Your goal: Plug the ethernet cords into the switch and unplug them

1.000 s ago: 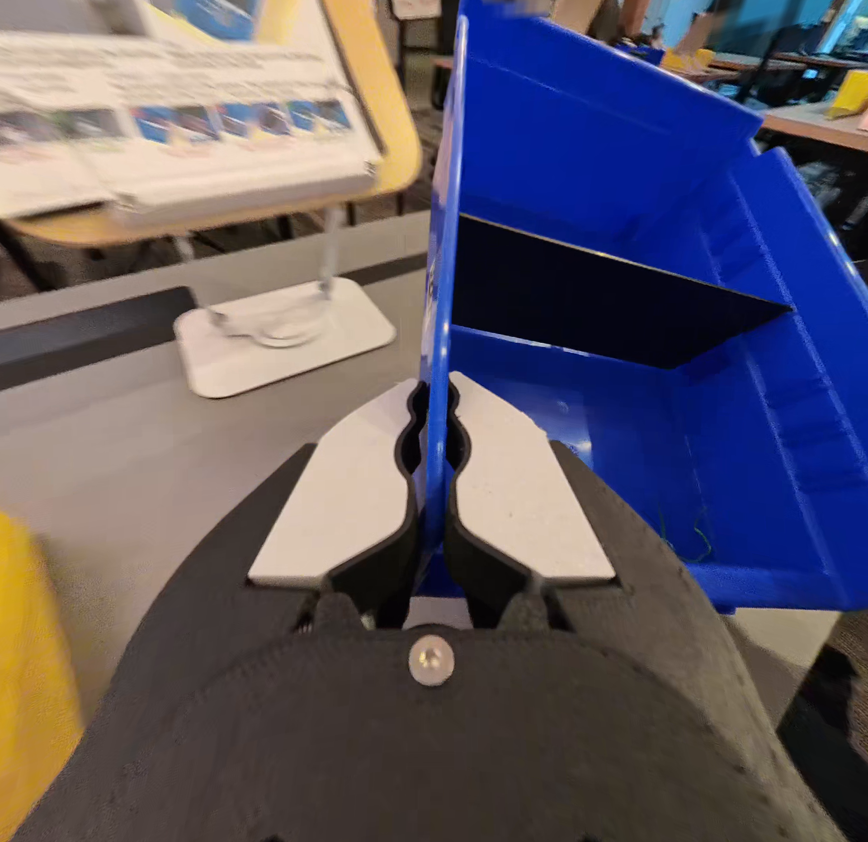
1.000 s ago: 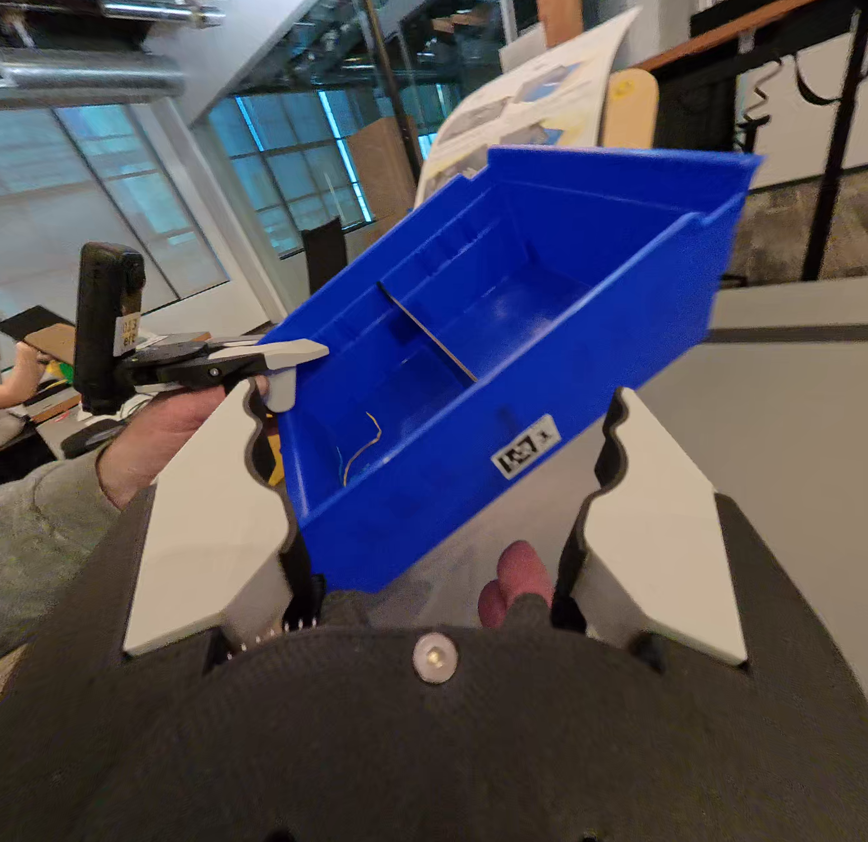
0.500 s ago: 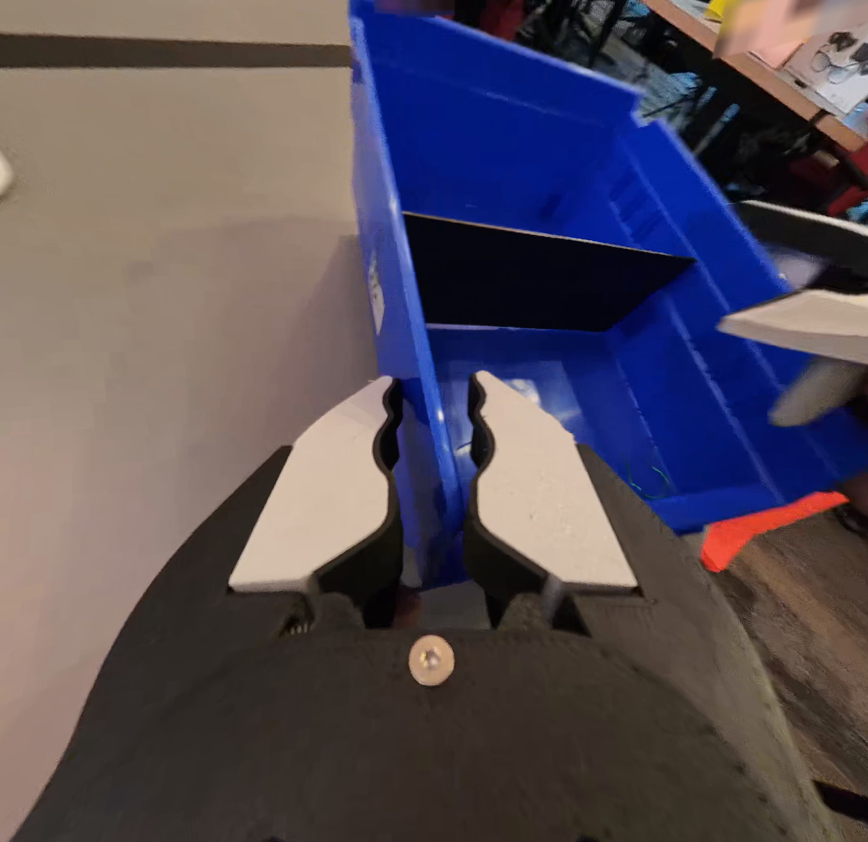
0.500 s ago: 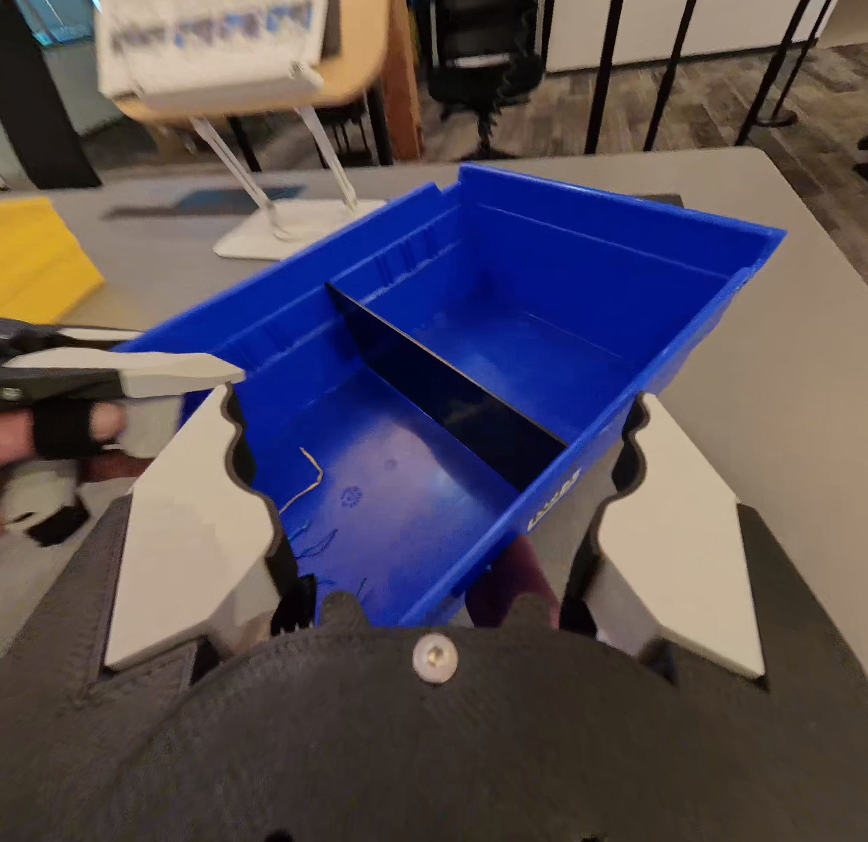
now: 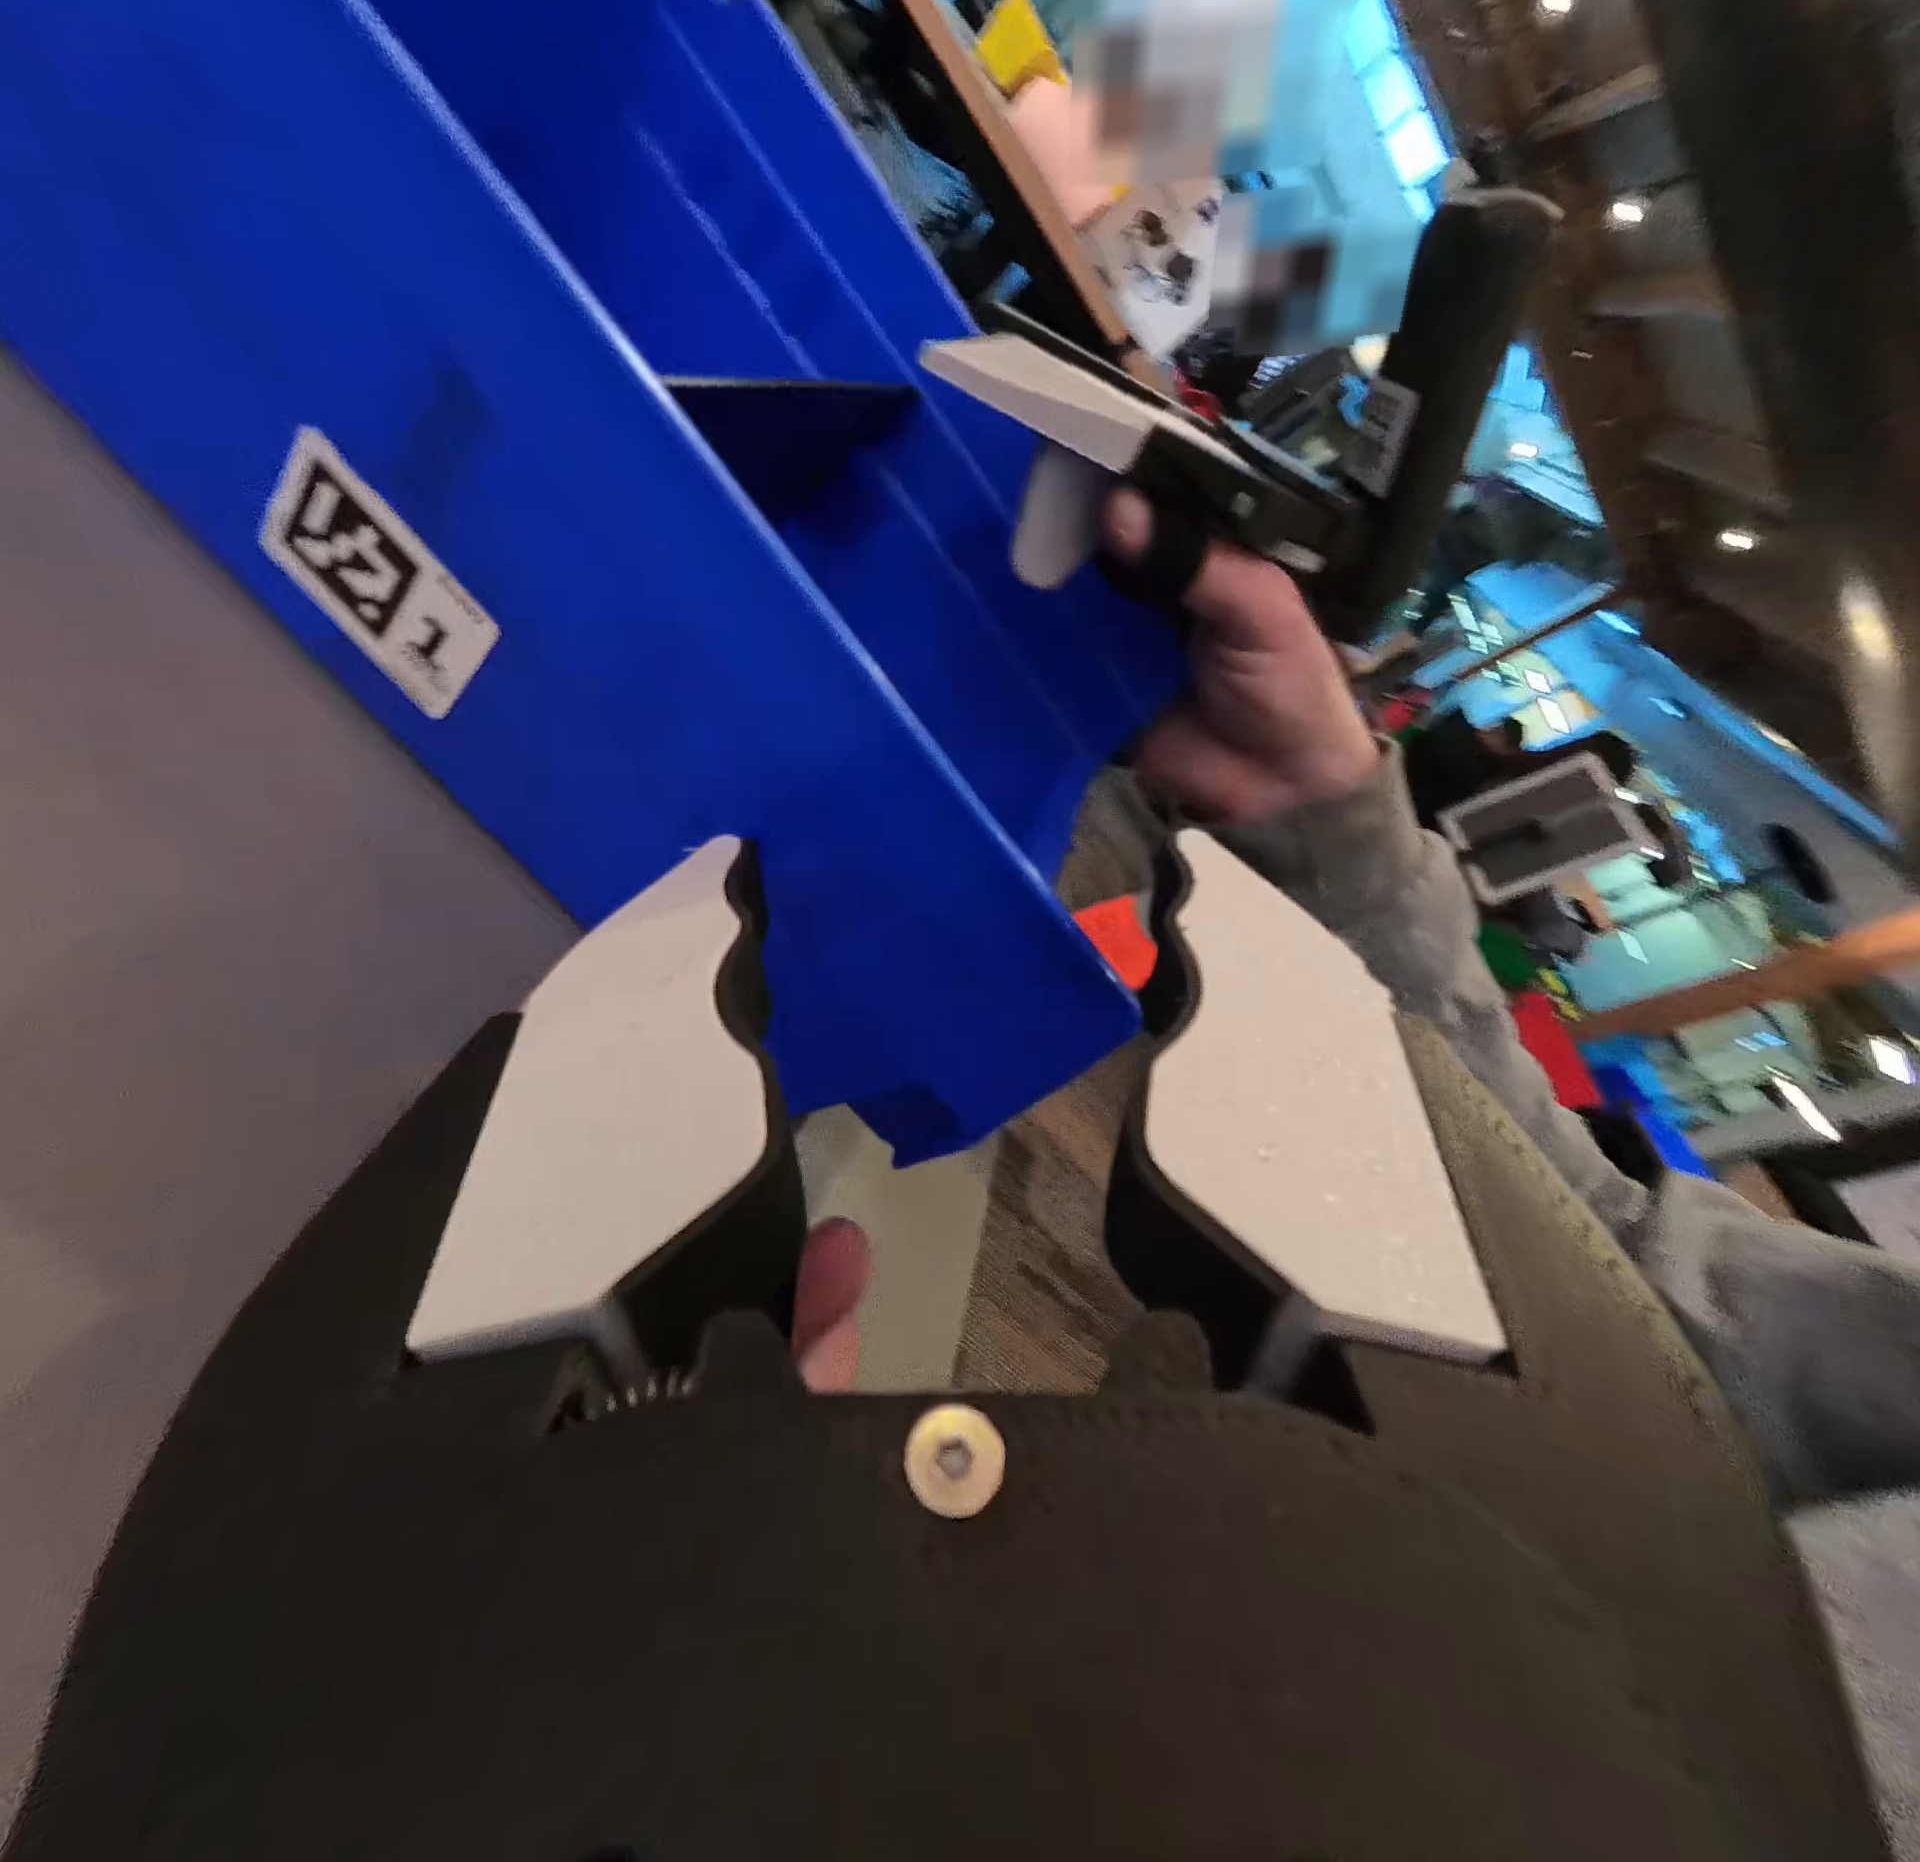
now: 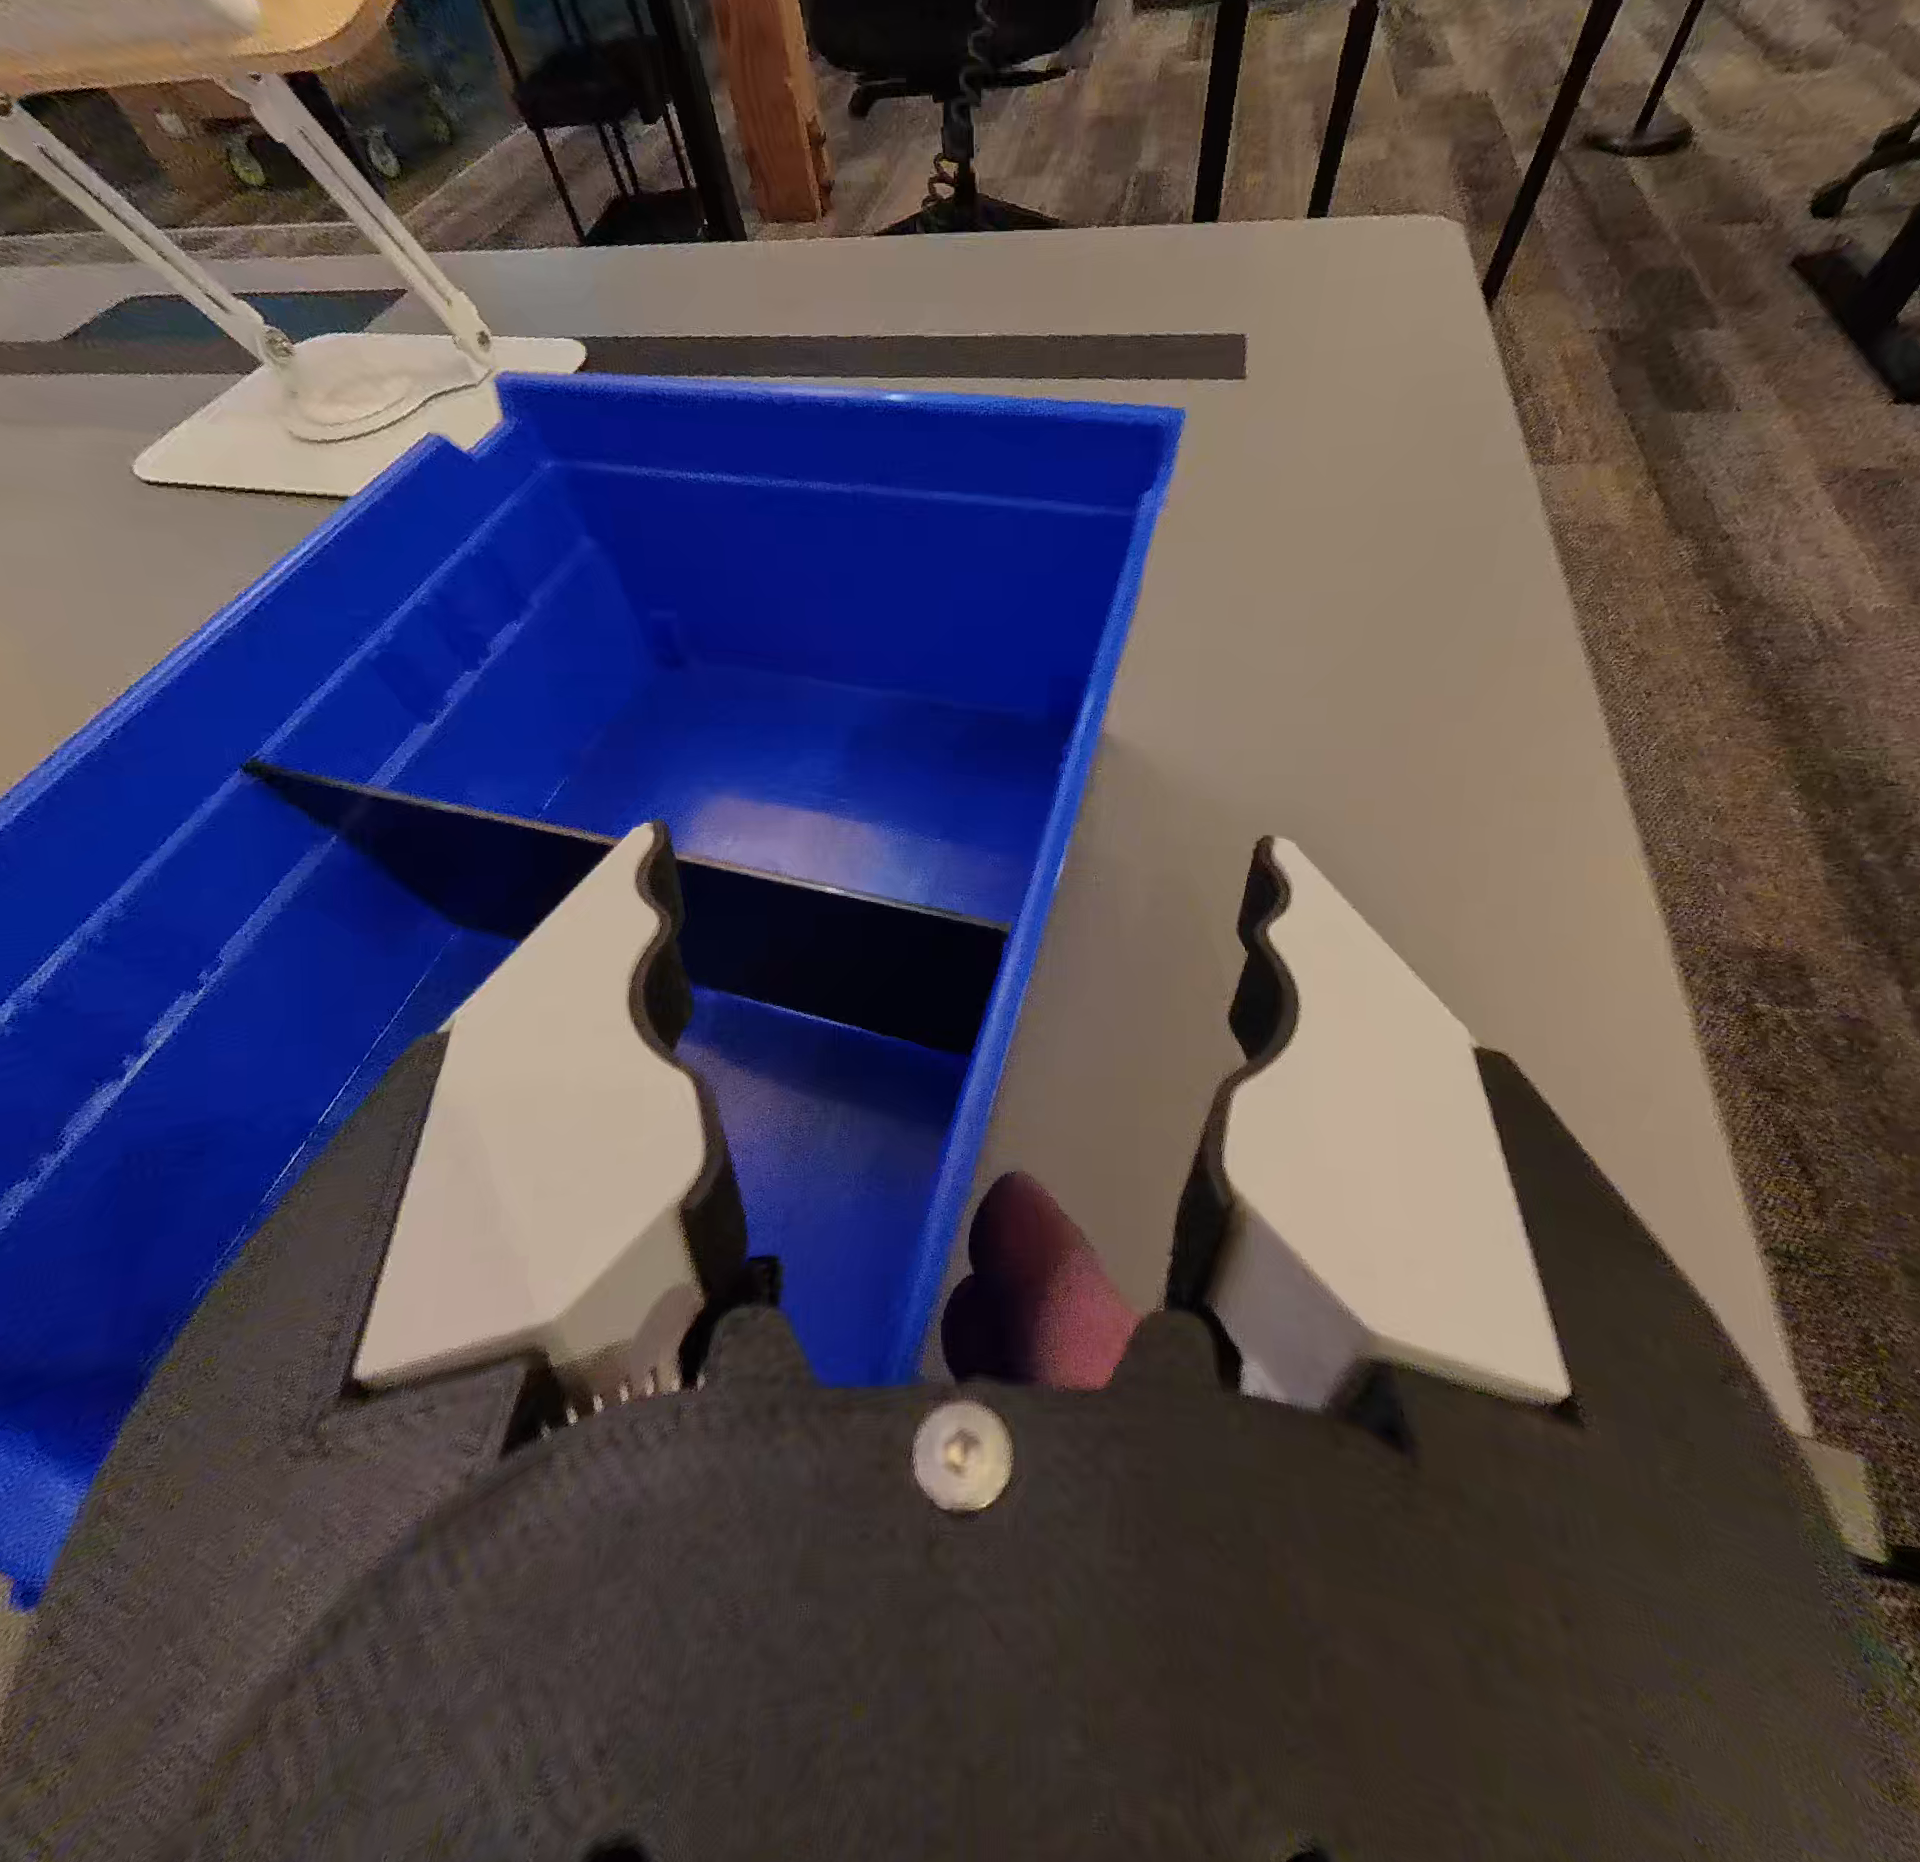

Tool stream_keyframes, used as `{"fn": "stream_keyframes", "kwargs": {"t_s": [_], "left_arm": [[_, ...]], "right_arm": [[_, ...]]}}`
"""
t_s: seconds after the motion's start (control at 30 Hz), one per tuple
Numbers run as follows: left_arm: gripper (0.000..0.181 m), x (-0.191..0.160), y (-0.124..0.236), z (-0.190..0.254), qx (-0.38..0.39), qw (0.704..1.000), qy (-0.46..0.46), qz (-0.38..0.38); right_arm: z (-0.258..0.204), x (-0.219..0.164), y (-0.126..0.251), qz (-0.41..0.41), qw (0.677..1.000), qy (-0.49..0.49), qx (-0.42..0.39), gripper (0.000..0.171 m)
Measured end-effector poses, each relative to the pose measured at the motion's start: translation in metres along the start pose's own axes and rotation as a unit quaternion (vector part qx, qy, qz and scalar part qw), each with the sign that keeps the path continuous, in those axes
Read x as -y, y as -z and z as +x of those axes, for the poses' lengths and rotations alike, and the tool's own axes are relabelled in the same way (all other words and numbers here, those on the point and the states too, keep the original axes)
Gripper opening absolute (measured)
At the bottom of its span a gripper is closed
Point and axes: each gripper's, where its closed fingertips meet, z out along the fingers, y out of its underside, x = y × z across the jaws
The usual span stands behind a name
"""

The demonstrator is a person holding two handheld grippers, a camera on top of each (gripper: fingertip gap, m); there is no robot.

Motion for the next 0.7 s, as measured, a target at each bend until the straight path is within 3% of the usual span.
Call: {"fn": "stream_keyframes", "kwargs": {"t_s": [0.03, 0.17, 0.27, 0.33, 0.43, 0.53, 0.63, 0.7], "left_arm": [[0.076, -0.003, -0.001, 0.006, -0.021, 1.000, 0.004, -0.009], [0.083, 0.011, 0.024, 0.030, -0.043, 0.998, -0.047, 0.004], [0.086, 0.038, 0.080, 0.041, 0.008, 0.989, -0.143, 0.047], [0.091, 0.062, 0.134, 0.036, 0.072, 0.977, -0.183, 0.078], [0.093, 0.104, 0.250, 0.010, 0.234, 0.932, -0.237, 0.146], [0.093, 0.119, 0.396, -0.024, 0.431, 0.845, -0.252, 0.191], [0.089, 0.102, 0.537, -0.057, 0.597, 0.744, -0.219, 0.205], [0.095, 0.072, 0.593, -0.087, 0.651, 0.723, -0.158, 0.166]], "right_arm": [[0.005, 0.004, 0.002, 0.005, 1.000, 0.004, -0.005, 0.103], [0.027, 0.021, 0.021, 0.000, 0.993, 0.080, -0.085, 0.104], [0.021, 0.050, 0.048, 0.015, 0.976, 0.169, -0.139, 0.120], [-0.014, 0.064, 0.057, 0.018, 0.968, 0.222, -0.115, 0.133], [-0.100, 0.066, 0.057, 0.004, 0.963, 0.271, 0.000, 0.149], [-0.209, 0.069, 0.058, 0.032, 0.949, 0.276, 0.152, 0.150], [-0.305, 0.064, 0.050, 0.049, 0.923, 0.293, 0.246, 0.152], [-0.357, 0.051, 0.037, 0.036, 0.906, 0.303, 0.292, 0.153]]}}
